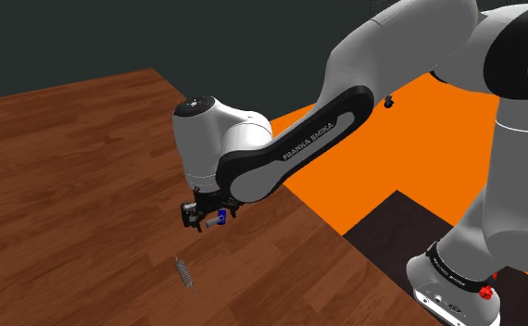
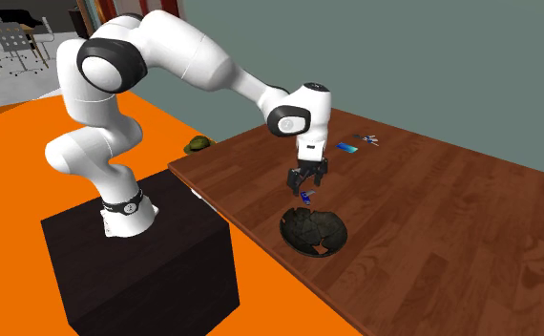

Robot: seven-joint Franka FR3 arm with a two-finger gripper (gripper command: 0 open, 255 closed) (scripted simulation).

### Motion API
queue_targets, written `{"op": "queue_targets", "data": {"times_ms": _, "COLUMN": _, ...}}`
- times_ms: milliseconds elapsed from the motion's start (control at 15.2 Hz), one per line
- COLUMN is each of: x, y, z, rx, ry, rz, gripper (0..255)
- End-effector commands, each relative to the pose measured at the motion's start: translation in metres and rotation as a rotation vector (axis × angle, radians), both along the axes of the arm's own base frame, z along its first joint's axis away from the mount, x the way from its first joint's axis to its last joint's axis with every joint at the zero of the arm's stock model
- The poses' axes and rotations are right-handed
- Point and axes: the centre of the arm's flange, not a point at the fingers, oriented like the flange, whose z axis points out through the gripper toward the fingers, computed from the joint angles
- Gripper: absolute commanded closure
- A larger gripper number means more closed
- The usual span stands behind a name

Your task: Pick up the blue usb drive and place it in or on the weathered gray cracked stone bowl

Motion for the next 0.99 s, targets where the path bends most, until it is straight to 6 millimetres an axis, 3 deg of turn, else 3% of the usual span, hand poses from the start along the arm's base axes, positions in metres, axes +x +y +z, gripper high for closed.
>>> {"op": "queue_targets", "data": {"times_ms": 0, "x": 0.0005, "y": -0.0007, "z": -0.0076, "rx": 0.000, "ry": 0.000, "rz": 0.000, "gripper": 0}}
{"op": "queue_targets", "data": {"times_ms": 462, "x": 0.0005, "y": -0.0007, "z": -0.0076, "rx": 0.000, "ry": 0.000, "rz": 0.000, "gripper": 0}}
{"op": "queue_targets", "data": {"times_ms": 528, "x": 0.0005, "y": -0.0007, "z": -0.0076, "rx": 0.000, "ry": 0.000, "rz": 0.000, "gripper": 255}}
{"op": "queue_targets", "data": {"times_ms": 924, "x": 0.0000, "y": -0.0002, "z": -0.0086, "rx": 0.000, "ry": 0.000, "rz": 0.000, "gripper": 255}}
